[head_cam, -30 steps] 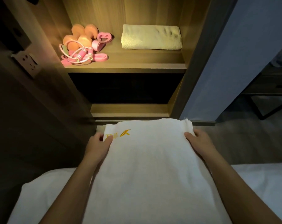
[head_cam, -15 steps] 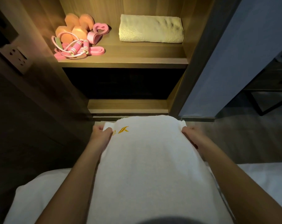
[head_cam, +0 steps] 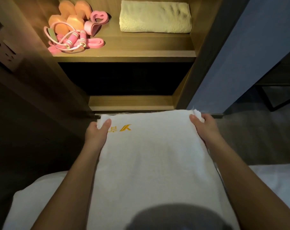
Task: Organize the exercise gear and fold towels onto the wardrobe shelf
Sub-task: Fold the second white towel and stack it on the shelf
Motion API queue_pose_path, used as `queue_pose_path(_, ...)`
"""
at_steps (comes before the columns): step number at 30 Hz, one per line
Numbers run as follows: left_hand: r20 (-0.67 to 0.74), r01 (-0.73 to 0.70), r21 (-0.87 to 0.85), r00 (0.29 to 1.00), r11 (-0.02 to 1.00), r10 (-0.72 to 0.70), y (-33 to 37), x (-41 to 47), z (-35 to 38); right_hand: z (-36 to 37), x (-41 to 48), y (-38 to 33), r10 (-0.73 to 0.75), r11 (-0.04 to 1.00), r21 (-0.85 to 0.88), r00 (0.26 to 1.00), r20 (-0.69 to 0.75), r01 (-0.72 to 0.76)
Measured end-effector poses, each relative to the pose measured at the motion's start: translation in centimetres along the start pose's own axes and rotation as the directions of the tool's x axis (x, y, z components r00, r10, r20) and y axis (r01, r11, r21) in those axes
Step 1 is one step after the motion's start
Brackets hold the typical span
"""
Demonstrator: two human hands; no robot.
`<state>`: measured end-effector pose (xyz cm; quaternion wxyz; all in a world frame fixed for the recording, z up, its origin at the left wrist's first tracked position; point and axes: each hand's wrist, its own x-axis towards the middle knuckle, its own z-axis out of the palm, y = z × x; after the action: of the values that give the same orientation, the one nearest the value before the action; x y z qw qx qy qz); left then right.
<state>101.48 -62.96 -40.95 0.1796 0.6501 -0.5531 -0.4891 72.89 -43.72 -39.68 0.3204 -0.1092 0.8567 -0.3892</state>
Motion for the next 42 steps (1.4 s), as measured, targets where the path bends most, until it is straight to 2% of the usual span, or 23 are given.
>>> queue_pose_path(2, 0.118, 0.066, 0.187, 0.989, 0.980, -0.089, 0.0, 0.6, 0.1, 0.3, 0.7, 0.2, 0.021, 0.995, -0.098, 0.997, 0.077, -0.014)
queue_pose_path(3, 0.134, 0.004, 0.292, 0.990, 0.956, -0.045, 0.4, 0.9, 0.2, 0.5, 1.0, 0.1, 0.005, 0.986, -0.168, 0.995, 0.104, 0.013)
queue_pose_path(5, 0.162, -0.267, 0.382, 0.962, 0.885, 0.220, 1.4, 1.1, 0.9, 1.1, 1.5, -0.7, -0.168, 0.939, -0.284, 0.979, 0.114, 0.194)
queue_pose_path(7, 0.297, -0.529, 0.388, 0.847, 0.755, 0.441, 3.1, 0.7, 2.3, 2.5, 1.5, -2.4, -0.399, 0.828, -0.338, 0.894, 0.206, 0.447)
queue_pose_path(8, 0.398, -0.608, 0.403, 0.789, 0.684, 0.467, 4.0, 0.3, 3.3, 3.4, 1.3, -3.5, -0.455, 0.762, -0.355, 0.838, 0.302, 0.542)
queue_pose_path(9, 0.488, -0.656, 0.433, 0.747, 0.618, 0.452, 4.7, 0.2, 4.3, 4.4, 1.1, -4.4, -0.452, 0.708, -0.378, 0.794, 0.407, 0.596)
queue_pose_path(11, 0.584, -0.688, 0.476, 0.713, 0.547, 0.389, 5.9, 0.6, 6.1, 6.0, 1.3, -5.6, -0.360, 0.631, -0.461, 0.761, 0.539, 0.624)
queue_pose_path(13, 0.637, -0.658, 0.463, 0.713, 0.594, 0.293, 6.9, 1.6, 7.3, 7.0, 2.2, -6.6, -0.279, 0.596, -0.516, 0.761, 0.586, 0.615)
queue_pose_path(15, 0.672, -0.584, 0.465, 0.722, 0.665, 0.164, 7.7, 2.6, 8.0, 7.3, 3.0, -7.3, -0.193, 0.612, -0.522, 0.752, 0.630, 0.594)
queue_pose_path(19, 0.763, -0.477, 0.374, 0.646, 0.795, 0.028, 8.5, 4.2, 7.6, 7.1, 4.1, -7.6, -0.197, 0.676, -0.409, 0.686, 0.700, 0.612)
queue_pose_path(21, 0.823, -0.469, 0.370, 0.567, 0.802, -0.048, 8.7, 4.8, 7.3, 6.9, 4.8, -7.7, -0.191, 0.687, -0.381, 0.660, 0.727, 0.619)
queue_pose_path(23, 0.847, -0.547, 0.414, 0.524, 0.727, -0.089, 8.7, 5.4, 7.5, 6.9, 5.6, -7.5, -0.171, 0.649, -0.424, 0.664, 0.728, 0.631)
queue_pose_path(26, 0.801, -0.691, 0.516, 0.598, 0.506, 0.000, 8.8, 6.1, 8.5, 7.6, 6.5, -6.9, -0.210, 0.611, -0.475, 0.708, 0.674, 0.633)
queue_pose_path(27, 0.789, -0.701, 0.532, 0.614, 0.474, 0.023, 8.6, 6.3, 8.7, 7.8, 6.7, -6.6, -0.222, 0.600, -0.494, 0.724, 0.653, 0.630)
queue_pose_path(31, 0.777, -0.611, 0.562, 0.621, 0.557, -0.101, 7.2, 7.8, 7.3, 7.1, 7.9, -4.9, -0.106, 0.633, -0.541, 0.754, 0.648, 0.554)
queue_pose_path(32, 0.764, -0.624, 0.575, 0.642, 0.529, -0.074, 6.7, 8.2, 6.9, 6.8, 8.2, -4.3, -0.098, 0.625, -0.558, 0.764, 0.637, 0.546)
queue_pose_path(34, 0.707, -0.673, 0.616, 0.702, 0.409, 0.091, 6.0, 8.7, 6.5, 6.6, 8.9, -3.8, -0.148, 0.608, -0.592, 0.809, 0.569, 0.529)
queue_pose_path(36, 0.662, -0.685, 0.642, 0.722, 0.344, 0.201, 5.5, 8.9, 6.4, 7.0, 9.2, -3.8, -0.179, 0.591, -0.632, 0.845, 0.504, 0.502)
queue_pose_path(40, 0.631, -0.599, 0.676, 0.771, 0.430, 0.082, 4.0, 10.4, 4.0, 6.4, 9.6, -2.7, -0.085, 0.572, -0.689, 0.867, 0.490, 0.445)
queue_pose_path(42, 0.558, -0.587, 0.709, 0.806, 0.391, 0.199, 2.9, 10.5, 2.6, 5.9, 9.4, -2.1, -0.114, 0.551, -0.718, 0.891, 0.440, 0.425)
